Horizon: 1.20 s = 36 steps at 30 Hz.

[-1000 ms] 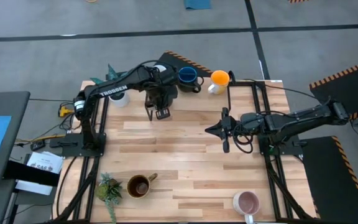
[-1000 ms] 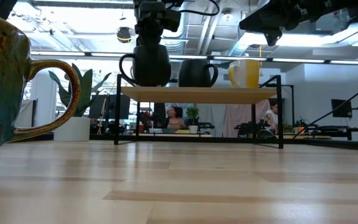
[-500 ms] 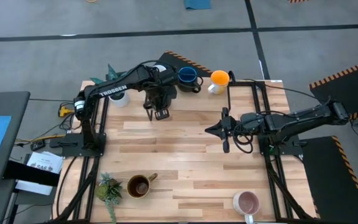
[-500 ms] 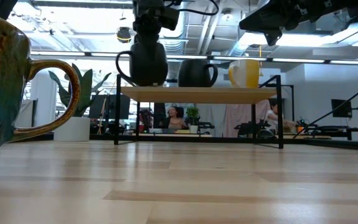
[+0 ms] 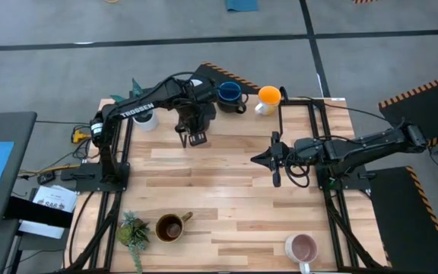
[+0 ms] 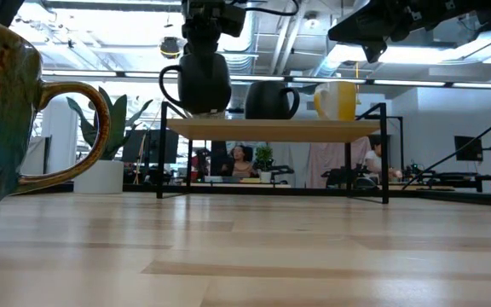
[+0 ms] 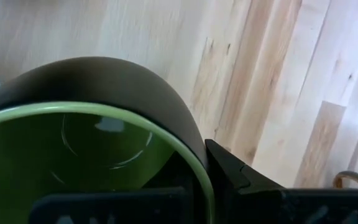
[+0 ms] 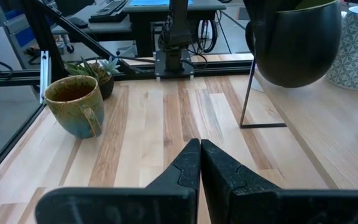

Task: Place coffee mugs
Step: Put the black green mug on the shelf

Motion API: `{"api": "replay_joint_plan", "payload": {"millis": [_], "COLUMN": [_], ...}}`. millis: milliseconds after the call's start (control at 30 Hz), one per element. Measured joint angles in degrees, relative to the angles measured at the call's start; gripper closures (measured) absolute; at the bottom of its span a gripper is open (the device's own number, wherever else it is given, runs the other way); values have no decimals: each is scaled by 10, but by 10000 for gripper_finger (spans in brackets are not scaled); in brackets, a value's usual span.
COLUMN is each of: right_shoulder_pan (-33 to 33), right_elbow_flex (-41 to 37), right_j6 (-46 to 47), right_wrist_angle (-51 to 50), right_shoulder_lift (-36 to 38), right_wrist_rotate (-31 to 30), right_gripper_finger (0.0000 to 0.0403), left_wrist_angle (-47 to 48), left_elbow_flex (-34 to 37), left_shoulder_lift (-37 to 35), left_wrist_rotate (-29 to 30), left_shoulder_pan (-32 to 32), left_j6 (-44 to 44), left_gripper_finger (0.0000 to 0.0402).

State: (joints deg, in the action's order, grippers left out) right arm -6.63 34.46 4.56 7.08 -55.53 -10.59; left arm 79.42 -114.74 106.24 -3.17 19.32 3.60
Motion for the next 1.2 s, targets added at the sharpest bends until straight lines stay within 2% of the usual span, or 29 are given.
{"api": "replay_joint_plan", "payload": {"millis": [133, 1067, 1200], "right_shoulder_pan": [0, 0, 0], "right_elbow_flex": [0, 0, 0], "right_j6": [0, 0, 0], "right_wrist_angle": [0, 0, 1], "right_shoulder_lift": [0, 0, 0], "right_wrist_rotate": [0, 0, 0], "right_gripper_finger": [363, 363, 363], "left_wrist_angle": [5, -6, -6], "left_elbow_flex": [0, 0, 0], "left_shoulder_lift": [2, 8, 8], "left_wrist_rotate": [-20, 5, 6], "left_shoulder_pan": [2, 4, 4], "left_j6": [4, 15, 12], "left_gripper_finger": [399, 393, 375]}}
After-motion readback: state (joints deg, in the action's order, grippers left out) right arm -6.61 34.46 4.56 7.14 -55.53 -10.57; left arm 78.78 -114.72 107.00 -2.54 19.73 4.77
